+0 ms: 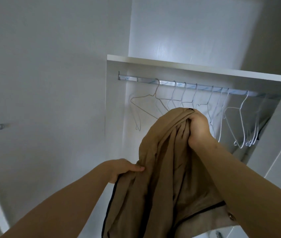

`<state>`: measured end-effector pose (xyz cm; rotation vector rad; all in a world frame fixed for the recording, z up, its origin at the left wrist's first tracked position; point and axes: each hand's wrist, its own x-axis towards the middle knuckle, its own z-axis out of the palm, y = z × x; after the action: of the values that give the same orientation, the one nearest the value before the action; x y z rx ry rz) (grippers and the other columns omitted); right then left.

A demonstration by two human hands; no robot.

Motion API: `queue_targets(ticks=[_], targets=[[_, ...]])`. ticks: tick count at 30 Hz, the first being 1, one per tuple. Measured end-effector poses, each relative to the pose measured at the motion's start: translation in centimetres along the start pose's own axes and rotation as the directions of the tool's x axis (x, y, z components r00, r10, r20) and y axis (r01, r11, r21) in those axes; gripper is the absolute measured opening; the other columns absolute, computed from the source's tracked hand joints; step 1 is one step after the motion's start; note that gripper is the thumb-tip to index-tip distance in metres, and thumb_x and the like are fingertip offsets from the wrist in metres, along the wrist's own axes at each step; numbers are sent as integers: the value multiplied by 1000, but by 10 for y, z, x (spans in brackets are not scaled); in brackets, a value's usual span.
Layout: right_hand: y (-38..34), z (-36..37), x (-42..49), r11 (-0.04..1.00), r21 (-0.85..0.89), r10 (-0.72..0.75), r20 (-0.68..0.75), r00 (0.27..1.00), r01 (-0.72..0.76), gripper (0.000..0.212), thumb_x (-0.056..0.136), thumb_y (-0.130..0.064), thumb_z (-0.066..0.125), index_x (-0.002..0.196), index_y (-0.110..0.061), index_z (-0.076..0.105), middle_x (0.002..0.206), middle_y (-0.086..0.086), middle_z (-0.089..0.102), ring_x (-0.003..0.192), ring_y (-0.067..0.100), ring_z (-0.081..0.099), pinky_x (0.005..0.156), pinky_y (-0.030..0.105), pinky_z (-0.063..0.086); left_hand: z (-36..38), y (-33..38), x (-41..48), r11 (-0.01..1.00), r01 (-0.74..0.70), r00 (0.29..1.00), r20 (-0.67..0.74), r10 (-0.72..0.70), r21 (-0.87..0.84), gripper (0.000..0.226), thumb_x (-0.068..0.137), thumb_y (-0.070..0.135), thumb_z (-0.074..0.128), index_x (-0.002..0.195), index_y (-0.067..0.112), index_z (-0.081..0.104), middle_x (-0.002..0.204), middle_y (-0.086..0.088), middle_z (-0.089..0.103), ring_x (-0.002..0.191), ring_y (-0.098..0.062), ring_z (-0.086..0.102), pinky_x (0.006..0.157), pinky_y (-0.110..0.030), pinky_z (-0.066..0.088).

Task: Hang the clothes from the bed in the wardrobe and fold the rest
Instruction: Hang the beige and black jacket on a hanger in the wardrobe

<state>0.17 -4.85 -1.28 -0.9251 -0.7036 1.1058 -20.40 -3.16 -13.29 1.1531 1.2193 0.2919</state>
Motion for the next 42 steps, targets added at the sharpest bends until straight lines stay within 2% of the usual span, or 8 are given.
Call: queue_targets(ticks=[3,7,13,21,25,33,39,42], targets=[[5,-3,6,966,-247,-101,-65,993,82,32,98,-1,32,124,4,51,101,11,58,87,19,55,92,29,42,-13,17,-5,992,-96,994,-61,91,-88,44,72,17,74,112,2,63,112,-18,65,102,-34,62,90,-44,50],[24,-11,11,865,-473,-259,-141,955,165,29,88,3,40,72,-14,58,65,-2,57,64,16,53,63,23,49,-31,42,-14,898,-305,942,-241,234,-318,45,72,8,73,114,1,61,106,-19,66,93,-33,62,74,-39,53],[58,-17,24,750,-653,-237,-117,964,105,19,89,-3,41,86,-12,56,74,0,55,74,20,51,73,33,44,-42,57,-15,808,-459,855,-430,290,-368,32,85,20,66,115,9,59,103,-11,64,89,-25,61,71,-35,49],[84,-1,65,437,-893,29,136,990,110,20,80,5,48,89,-8,60,89,8,60,86,24,56,70,28,43,-65,114,-18,503,-730,666,-647,371,-462,29,90,12,58,118,8,58,100,-8,65,84,-20,62,69,-32,50],[90,19,99,512,-851,249,281,927,120,21,86,4,49,84,-13,61,89,7,63,78,21,61,60,22,48,-67,137,-4,562,-700,685,-638,352,-440,28,88,15,61,115,8,59,94,-8,64,85,-22,62,70,-35,51],[105,52,185,541,-824,124,280,952,172,12,93,-12,46,97,-9,57,97,8,60,78,15,52,66,23,42,-84,154,27,628,-641,692,-686,225,-441,32,85,17,65,116,10,59,101,-10,63,93,-28,59,89,-42,47],[143,84,228,612,-790,276,268,923,46,66,90,-22,57,144,-6,23,136,16,44,113,28,49,81,28,38,-102,161,35,606,-633,688,-709,155,-482,26,86,20,64,110,12,59,91,-10,63,81,-25,60,60,-34,46],[159,93,245,531,-846,269,229,936,54,60,89,-10,53,141,-5,24,128,20,49,102,29,53,79,33,44,-108,158,38,604,-657,642,-755,133,-452,30,87,20,64,115,10,60,96,-12,65,83,-25,62,62,-33,49]])
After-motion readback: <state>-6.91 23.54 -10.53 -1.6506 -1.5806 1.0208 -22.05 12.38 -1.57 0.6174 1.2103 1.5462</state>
